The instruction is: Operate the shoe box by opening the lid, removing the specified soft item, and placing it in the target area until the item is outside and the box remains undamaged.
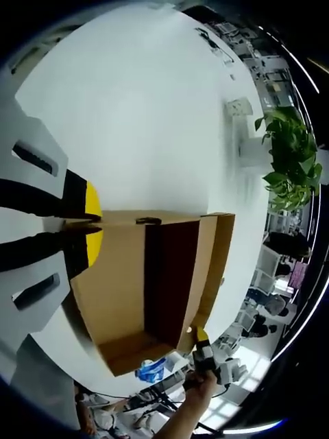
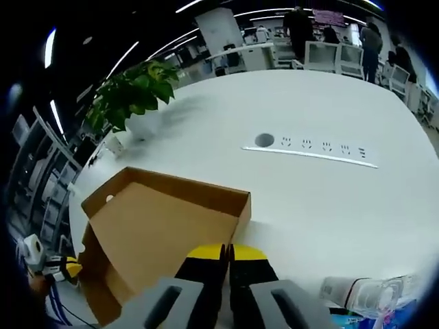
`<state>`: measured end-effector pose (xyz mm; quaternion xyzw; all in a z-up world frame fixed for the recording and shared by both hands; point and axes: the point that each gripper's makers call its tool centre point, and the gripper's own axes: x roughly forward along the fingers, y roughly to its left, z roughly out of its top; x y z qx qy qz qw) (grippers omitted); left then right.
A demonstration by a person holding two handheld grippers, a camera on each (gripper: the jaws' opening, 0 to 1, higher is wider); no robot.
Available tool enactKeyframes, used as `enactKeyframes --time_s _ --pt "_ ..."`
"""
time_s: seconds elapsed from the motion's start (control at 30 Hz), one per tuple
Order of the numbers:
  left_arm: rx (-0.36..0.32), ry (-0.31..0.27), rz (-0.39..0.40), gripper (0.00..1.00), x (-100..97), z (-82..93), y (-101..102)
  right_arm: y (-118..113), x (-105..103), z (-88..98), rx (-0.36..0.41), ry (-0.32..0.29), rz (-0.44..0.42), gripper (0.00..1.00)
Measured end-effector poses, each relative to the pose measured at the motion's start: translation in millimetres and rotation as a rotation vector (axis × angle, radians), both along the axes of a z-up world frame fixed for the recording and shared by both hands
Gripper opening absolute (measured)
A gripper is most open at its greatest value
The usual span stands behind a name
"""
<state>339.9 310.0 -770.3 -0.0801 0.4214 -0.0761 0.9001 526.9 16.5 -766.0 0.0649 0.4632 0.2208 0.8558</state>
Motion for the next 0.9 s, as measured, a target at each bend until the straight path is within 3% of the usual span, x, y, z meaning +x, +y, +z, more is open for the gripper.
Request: enactKeyframes --time_s 0.27,0.9 --pt "0.003 -0.009 0.003 0.02 -0.1 -0.1 0 1 -2 10.3 0.039 -0.034 0.007 0.0" --pt "0.011 -0.043 0.021 0.02 -0.8 1.2 -1 -4 9 36.2 0.149 -0.221 0.034 0.0"
